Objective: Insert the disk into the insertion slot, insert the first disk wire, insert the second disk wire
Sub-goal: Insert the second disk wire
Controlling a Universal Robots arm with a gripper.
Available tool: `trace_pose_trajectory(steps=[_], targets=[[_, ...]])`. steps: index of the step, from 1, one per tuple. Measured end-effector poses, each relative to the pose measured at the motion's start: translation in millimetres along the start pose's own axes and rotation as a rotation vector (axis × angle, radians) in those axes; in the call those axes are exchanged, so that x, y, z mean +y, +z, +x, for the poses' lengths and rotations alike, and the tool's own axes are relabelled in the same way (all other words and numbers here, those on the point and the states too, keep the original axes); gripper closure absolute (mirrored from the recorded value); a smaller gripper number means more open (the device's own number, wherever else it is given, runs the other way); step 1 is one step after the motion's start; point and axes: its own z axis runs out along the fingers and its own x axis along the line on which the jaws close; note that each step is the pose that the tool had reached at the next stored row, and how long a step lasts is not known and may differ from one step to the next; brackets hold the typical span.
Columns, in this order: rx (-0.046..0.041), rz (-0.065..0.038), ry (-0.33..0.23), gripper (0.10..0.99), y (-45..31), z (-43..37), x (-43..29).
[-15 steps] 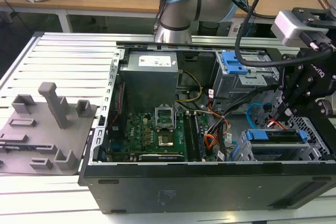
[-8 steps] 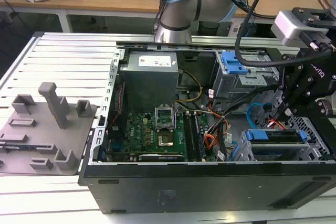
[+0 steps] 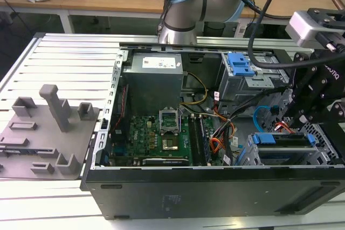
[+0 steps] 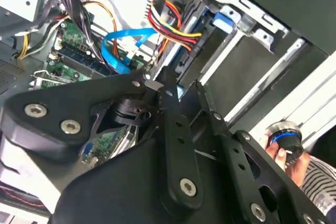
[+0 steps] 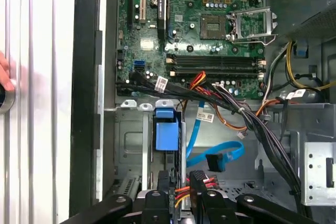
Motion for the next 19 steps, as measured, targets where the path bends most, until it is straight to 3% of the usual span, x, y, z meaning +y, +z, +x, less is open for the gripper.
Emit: trace_pose_trajectory(steps=[3, 8, 14, 19], targets=[[0.0004, 0.000, -0.006, 0.784, 1.5, -16.8, -1.6], [0.0006, 0.000, -0.010, 0.784, 3.3, -26.4, 0.1], [0.0015, 0.000, -0.023, 0.784, 7.6, -26.2, 15.8], [0.0045, 0.000, -0.034, 0.784, 8.7, -26.2, 16.7]])
